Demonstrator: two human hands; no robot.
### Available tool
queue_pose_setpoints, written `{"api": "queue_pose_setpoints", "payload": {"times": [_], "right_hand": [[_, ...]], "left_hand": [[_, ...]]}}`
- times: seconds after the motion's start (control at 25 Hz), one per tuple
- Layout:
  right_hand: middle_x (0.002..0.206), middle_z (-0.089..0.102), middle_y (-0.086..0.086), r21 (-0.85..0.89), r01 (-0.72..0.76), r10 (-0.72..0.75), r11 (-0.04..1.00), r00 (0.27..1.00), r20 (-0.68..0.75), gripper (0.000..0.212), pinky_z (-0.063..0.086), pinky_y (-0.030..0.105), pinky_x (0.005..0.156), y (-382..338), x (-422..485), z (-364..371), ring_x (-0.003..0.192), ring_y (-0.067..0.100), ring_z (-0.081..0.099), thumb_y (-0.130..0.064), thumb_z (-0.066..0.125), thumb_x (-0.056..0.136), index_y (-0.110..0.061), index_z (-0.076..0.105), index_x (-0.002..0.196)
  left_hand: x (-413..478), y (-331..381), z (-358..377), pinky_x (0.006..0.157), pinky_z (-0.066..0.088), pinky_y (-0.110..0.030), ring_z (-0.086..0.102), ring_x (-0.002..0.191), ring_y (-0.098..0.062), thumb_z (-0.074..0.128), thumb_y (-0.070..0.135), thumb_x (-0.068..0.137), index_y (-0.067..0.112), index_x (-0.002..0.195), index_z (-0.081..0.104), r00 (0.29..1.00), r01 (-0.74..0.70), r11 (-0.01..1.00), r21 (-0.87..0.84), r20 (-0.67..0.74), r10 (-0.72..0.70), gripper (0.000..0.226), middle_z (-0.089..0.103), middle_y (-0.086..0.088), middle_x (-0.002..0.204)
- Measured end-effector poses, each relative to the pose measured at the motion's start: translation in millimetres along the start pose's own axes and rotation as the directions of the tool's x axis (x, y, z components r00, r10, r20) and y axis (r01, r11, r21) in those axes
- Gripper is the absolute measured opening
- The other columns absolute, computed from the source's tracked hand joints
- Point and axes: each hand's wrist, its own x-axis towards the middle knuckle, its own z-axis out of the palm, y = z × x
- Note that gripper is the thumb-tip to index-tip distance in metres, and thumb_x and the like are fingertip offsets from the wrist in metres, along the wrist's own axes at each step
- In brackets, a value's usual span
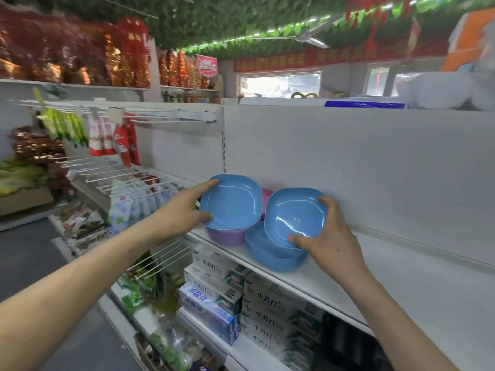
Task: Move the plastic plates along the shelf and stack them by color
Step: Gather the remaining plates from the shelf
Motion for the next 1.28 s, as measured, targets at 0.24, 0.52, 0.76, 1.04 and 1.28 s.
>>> {"api": "queue_pose_setpoints", "payload": {"times": [0.24,0.52,0.76,1.04,1.28], "right_hand": [[0.149,0.043,-0.019,-0.116,-0.181,0.167,0.977,0.979,-0.116,0.098,0.040,0.036,0.084,-15,-11,22,0.123,0.018,0.053,-0.051,0.084,0.068,-0.041,0.026,0.147],[0.145,0.050,-0.010,-0.350,-0.399,0.357,0.847,0.916,-0.180,0.100,0.050,0.042,0.093,-56,-28,51,0.123,0.021,0.057,-0.067,0.075,0.066,-0.035,0.030,0.149],[0.119,0.045,-0.001,-0.538,-0.499,0.504,0.679,0.850,-0.153,0.081,0.049,0.040,0.088,-77,-29,60,0.115,0.025,0.058,-0.077,0.066,0.073,-0.032,0.053,0.139],[0.127,0.046,0.002,-0.531,-0.527,0.548,0.664,0.826,-0.133,0.081,0.051,0.042,0.096,-80,-26,67,0.114,0.025,0.058,-0.080,0.068,0.070,-0.036,0.059,0.138],[0.132,0.052,0.004,-0.335,-0.548,0.390,0.766,0.812,-0.434,0.047,0.041,0.036,0.081,-75,-48,49,0.099,0.022,0.056,-0.057,0.056,0.092,-0.036,0.056,0.135]], "left_hand": [[68,-25,3,0.066,0.044,-0.008,0.062,0.080,-0.002,0.071,0.010,0.089,0.048,0.151,0.041,0.986,-0.114,0.981,-0.157,0.102,0.131,0.079,0.052,0.009,0.133],[102,-46,-3,0.067,0.043,-0.015,0.060,0.077,-0.010,0.071,0.011,0.090,0.045,0.152,0.043,0.934,-0.222,0.943,-0.247,0.223,0.278,0.076,0.055,0.003,0.129],[107,-70,-3,0.074,0.045,-0.022,0.063,0.086,-0.016,0.073,0.012,0.089,0.047,0.151,0.043,0.882,-0.250,0.902,-0.353,0.301,0.363,0.077,0.057,0.001,0.128],[117,-61,-1,0.070,0.044,-0.023,0.056,0.078,-0.011,0.074,0.012,0.089,0.041,0.150,0.047,0.836,-0.254,0.861,-0.440,0.347,0.424,0.073,0.061,-0.001,0.116],[107,-23,35,0.073,0.039,-0.011,0.054,0.096,-0.005,0.074,0.016,0.089,0.034,0.153,0.045,0.727,-0.325,0.869,-0.373,0.489,0.482,0.072,0.056,0.006,0.127]]}}
